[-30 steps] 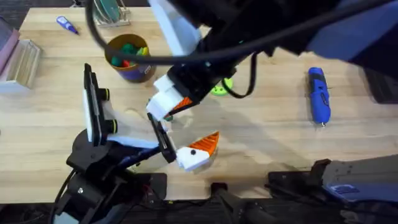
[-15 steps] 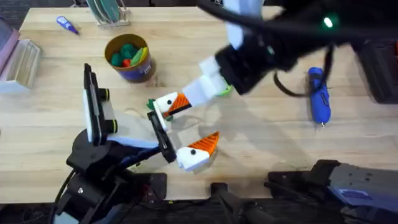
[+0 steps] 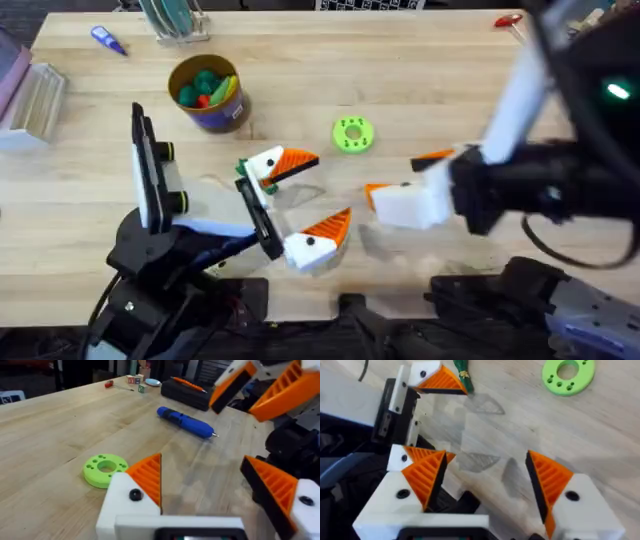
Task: Pick up the gripper from the table and insert it into the empty holder that is missing its gripper. Then pick up a screw, insert it into the mounting hole, and use the screwdriver to tighten it. Finally, clean up the table by picking up the vegetable and placing it into the bucket.
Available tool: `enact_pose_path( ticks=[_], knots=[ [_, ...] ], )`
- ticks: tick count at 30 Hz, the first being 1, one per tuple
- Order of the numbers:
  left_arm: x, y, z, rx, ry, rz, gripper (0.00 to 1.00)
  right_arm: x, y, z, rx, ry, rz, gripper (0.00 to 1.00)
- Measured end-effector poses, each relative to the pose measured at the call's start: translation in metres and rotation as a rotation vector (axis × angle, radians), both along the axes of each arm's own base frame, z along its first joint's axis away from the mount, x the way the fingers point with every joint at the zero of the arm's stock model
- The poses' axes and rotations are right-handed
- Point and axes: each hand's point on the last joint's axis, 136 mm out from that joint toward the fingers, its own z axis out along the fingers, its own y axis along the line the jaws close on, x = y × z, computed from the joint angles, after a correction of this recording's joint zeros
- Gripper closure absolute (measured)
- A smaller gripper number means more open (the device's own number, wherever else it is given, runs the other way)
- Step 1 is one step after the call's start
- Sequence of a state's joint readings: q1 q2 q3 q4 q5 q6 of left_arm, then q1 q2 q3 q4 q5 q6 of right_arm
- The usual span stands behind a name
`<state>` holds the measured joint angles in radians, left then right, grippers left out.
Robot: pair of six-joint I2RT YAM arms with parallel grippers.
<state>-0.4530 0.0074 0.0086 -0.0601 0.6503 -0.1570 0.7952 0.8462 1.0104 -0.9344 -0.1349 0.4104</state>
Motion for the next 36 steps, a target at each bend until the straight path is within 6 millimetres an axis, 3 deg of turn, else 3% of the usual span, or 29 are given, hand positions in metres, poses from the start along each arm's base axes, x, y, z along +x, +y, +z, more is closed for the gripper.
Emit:
enact_pose_path(
  ticks=[6, 9, 13, 14, 29, 32, 36],
  knots=[
    [0.003, 0.002, 0.000, 0.003, -0.005, 0.022, 0.031, -0.012, -0.013, 0.013, 0.081, -0.046, -0.031, 0.042],
    [0.005, 0.003, 0.000, 0.010, -0.019, 0.033, 0.309, -0.013, -0.014, 0.017, 0.096, -0.056, -0.034, 0.042],
    [0.007, 0.004, 0.000, 0.019, -0.035, 0.043, 0.930, -0.014, -0.015, 0.014, 0.090, -0.044, -0.039, 0.042],
    [0.007, 0.004, 0.000, 0.021, -0.039, 0.044, 0.977, -0.014, -0.015, 0.013, 0.087, -0.040, -0.041, 0.041],
    [0.008, 0.004, 0.000, 0.023, -0.043, 0.050, 0.994, -0.007, -0.020, 0.006, 0.039, -0.040, -0.077, 0.041],
    [0.008, 0.004, 0.000, 0.023, -0.043, 0.051, 0.994, 0.004, -0.032, -0.010, -0.048, -0.010, -0.144, 0.041],
    [0.008, 0.004, 0.000, 0.023, -0.043, 0.050, 0.994, 0.034, -0.065, -0.033, -0.181, 0.041, -0.333, 0.038]
  ],
)
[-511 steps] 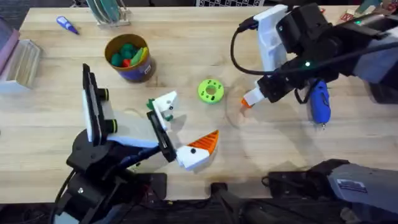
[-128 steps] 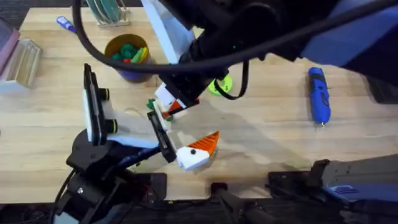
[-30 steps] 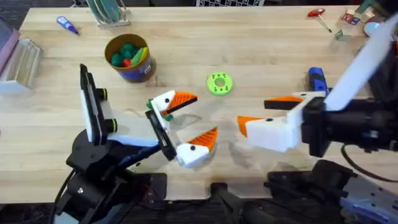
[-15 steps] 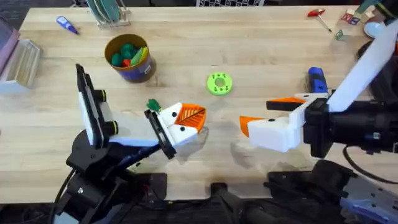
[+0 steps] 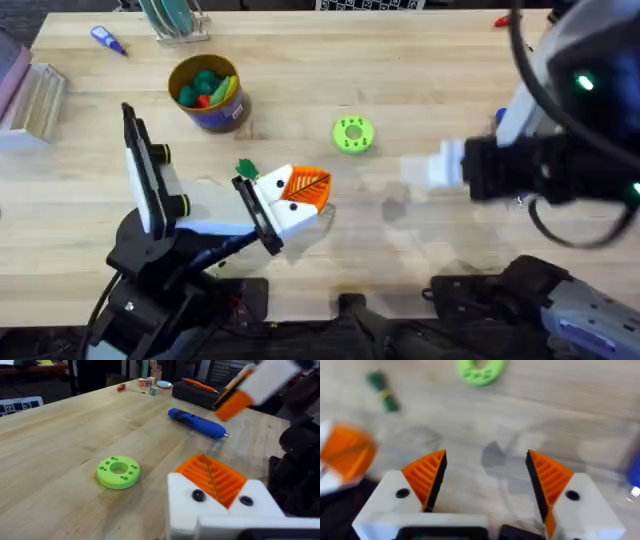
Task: Pick up the gripper from the table and insert it into the empty holder that is missing its gripper. Then pick up a screw, insert it into the mounting hole, and use the screwdriver to tighten it. Finally, clean up the table by picking up the vegetable and placing it into the bucket.
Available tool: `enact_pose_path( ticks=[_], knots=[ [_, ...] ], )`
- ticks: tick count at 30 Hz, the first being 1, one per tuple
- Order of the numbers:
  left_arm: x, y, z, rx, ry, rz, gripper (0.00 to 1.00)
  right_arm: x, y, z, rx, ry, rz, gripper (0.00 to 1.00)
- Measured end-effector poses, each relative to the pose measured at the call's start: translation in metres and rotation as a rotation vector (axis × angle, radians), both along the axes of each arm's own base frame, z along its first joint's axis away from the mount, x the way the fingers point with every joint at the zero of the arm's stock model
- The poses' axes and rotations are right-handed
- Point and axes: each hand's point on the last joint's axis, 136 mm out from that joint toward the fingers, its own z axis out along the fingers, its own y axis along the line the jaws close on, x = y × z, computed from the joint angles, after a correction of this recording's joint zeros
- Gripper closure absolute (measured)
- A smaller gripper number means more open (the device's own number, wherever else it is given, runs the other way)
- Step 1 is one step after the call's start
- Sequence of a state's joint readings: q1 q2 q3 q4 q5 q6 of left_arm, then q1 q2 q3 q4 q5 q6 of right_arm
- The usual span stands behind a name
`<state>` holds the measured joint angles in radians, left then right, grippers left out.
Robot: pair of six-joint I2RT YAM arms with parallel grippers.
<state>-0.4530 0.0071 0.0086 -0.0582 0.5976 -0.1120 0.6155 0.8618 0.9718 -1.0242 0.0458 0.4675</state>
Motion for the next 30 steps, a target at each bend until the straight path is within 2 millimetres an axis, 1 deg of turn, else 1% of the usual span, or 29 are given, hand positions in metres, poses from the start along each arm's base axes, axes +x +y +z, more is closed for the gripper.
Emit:
enact_pose_path(
  ticks=[4, 7, 11, 14, 18, 23, 25, 30],
  knots=[
    [0.000, 0.000, 0.000, 0.000, 0.000, 0.000, 0.994, 0.032, -0.045, -0.015, -0.096, 0.031, -0.198, 0.037],
    [0.000, 0.000, 0.000, 0.000, 0.000, 0.000, 0.994, 0.049, -0.089, -0.028, -0.173, 0.079, -0.322, 0.037],
    [0.000, 0.000, 0.000, 0.000, 0.000, 0.000, 0.994, 0.063, -0.140, -0.048, -0.235, 0.159, -0.451, 0.037],
    [0.000, 0.000, 0.000, 0.000, 0.000, 0.000, 0.994, 0.069, -0.173, -0.061, -0.277, 0.214, -0.492, 0.037],
    [0.000, 0.000, 0.000, 0.000, 0.000, 0.000, 0.994, 0.079, -0.202, -0.070, -0.323, 0.246, -0.471, 0.037],
    [0.000, 0.000, 0.000, 0.000, 0.000, 0.000, 0.994, 0.099, -0.229, -0.081, -0.343, 0.245, -0.482, 0.037],
    [0.000, 0.000, 0.000, 0.000, 0.000, 0.000, 0.994, 0.106, -0.235, -0.089, -0.347, 0.248, -0.480, 0.037],
    [0.000, 0.000, 0.000, 0.000, 0.000, 0.000, 0.994, 0.120, -0.240, -0.108, -0.354, 0.262, -0.458, 0.037]
  ],
)
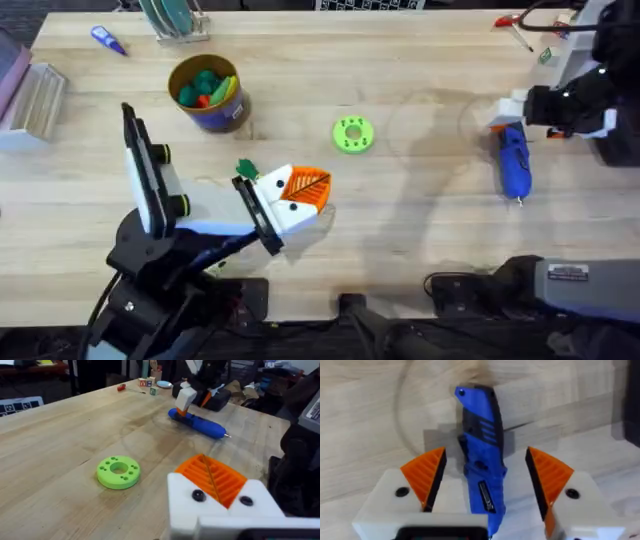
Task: Pick up the gripper from the table and insert it into the empty holder that is missing its gripper. Then pick up a screw, insert it into the mounting hole, and use the screwdriver to tighten it. Finally, clean up the table by picking up the vegetable and placing it into the bucket.
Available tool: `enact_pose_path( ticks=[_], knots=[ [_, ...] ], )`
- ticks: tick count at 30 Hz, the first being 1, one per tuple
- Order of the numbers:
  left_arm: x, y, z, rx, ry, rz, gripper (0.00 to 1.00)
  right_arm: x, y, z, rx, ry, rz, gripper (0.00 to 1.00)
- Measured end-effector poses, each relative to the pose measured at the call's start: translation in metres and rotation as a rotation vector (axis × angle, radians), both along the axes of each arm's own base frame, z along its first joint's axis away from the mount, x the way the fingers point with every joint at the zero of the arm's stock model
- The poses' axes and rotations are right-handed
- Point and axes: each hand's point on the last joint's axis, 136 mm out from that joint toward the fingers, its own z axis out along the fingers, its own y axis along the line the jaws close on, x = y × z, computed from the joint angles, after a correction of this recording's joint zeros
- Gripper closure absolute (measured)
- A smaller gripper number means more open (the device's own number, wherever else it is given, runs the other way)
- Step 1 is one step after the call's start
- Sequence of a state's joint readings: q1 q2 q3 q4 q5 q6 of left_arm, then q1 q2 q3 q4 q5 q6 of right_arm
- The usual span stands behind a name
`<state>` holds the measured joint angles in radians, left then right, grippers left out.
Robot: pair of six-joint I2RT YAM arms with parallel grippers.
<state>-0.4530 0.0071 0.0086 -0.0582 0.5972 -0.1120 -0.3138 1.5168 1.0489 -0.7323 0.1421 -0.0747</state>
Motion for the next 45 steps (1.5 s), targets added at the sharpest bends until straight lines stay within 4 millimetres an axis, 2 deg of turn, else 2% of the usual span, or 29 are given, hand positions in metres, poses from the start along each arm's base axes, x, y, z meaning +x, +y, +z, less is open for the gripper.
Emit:
enact_pose_path(
  ticks=[7, 13, 18, 27, 34, 40, 45],
  knots=[
    [0.000, 0.000, 0.000, 0.000, 0.000, 0.000, 0.994, 0.014, -0.005, -0.018, -0.008, 0.006, 0.031, 0.035],
    [0.000, 0.000, 0.000, 0.000, 0.000, 0.000, 0.994, 0.012, -0.004, -0.031, -0.009, 0.059, 0.098, 0.033],
    [0.000, 0.000, 0.000, 0.000, 0.000, 0.000, 0.994, 0.013, -0.005, -0.041, -0.016, 0.090, 0.162, 0.070],
    [0.000, 0.000, 0.000, 0.000, 0.000, -0.001, 0.994, 0.021, -0.006, -0.046, -0.013, 0.096, 0.197, 0.093],
    [0.000, 0.000, 0.000, 0.000, 0.000, -0.001, 0.994, 0.019, -0.001, -0.049, 0.017, 0.107, 0.209, 0.235],
    [0.000, 0.000, 0.000, 0.000, 0.000, -0.001, 0.994, 0.018, 0.005, -0.050, 0.045, 0.112, 0.219, 0.462],
    [0.000, 0.000, 0.000, 0.000, 0.000, -0.001, 0.994, 0.018, 0.005, -0.050, 0.045, 0.114, 0.220, 0.571]
  ],
)
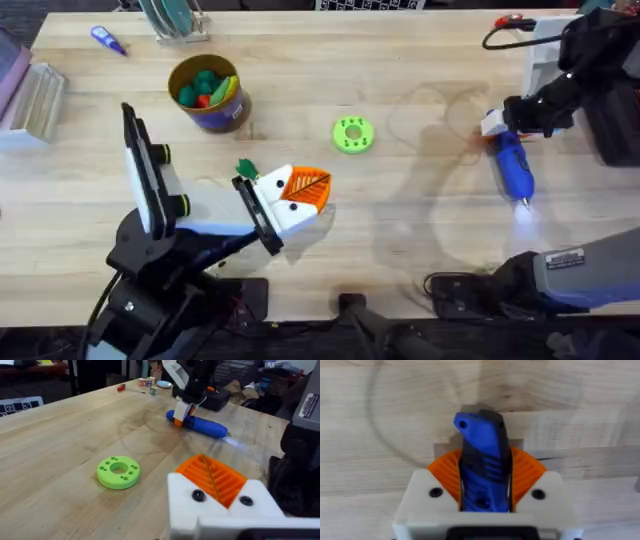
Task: Pick up the gripper from the table and insert it into the empty holder that is missing its gripper. Then pick up a screw, insert it into the mounting hole, and use the screwdriver to tighten it. Finally, clean up the table by picking up the vegetable and placing it into the bucket.
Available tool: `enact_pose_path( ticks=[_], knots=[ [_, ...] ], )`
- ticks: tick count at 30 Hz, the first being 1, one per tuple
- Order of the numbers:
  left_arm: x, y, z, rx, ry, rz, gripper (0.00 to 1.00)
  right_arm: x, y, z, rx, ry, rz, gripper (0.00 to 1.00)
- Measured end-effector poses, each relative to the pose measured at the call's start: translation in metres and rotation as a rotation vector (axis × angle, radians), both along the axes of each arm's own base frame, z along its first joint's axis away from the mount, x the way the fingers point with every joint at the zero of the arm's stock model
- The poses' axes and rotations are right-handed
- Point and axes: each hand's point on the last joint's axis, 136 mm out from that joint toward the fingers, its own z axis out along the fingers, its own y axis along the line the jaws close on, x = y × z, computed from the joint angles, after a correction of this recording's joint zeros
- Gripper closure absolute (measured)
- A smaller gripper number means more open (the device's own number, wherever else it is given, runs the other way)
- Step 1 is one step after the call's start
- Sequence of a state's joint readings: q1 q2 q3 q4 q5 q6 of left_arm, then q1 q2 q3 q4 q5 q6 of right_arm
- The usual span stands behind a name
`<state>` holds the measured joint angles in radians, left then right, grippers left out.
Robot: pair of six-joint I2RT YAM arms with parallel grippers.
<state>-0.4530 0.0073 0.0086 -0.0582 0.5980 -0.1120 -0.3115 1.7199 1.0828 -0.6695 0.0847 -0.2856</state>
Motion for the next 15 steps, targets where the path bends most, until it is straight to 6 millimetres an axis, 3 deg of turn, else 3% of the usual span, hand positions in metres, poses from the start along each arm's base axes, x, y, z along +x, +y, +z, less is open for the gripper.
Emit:
enact_pose_path(
  ticks=[5, 15],
  knots=[
    [0.0000, 0.0000, 0.0000, 0.000, 0.000, 0.000, 0.994, 0.0005, -0.0032, -0.0014, -0.016, 0.003, 0.000, 0.781],
    [0.0000, 0.0000, 0.0000, 0.000, 0.000, 0.000, 0.994, 0.0004, -0.0045, -0.0018, -0.024, 0.007, 0.003, 0.803]
  ],
)
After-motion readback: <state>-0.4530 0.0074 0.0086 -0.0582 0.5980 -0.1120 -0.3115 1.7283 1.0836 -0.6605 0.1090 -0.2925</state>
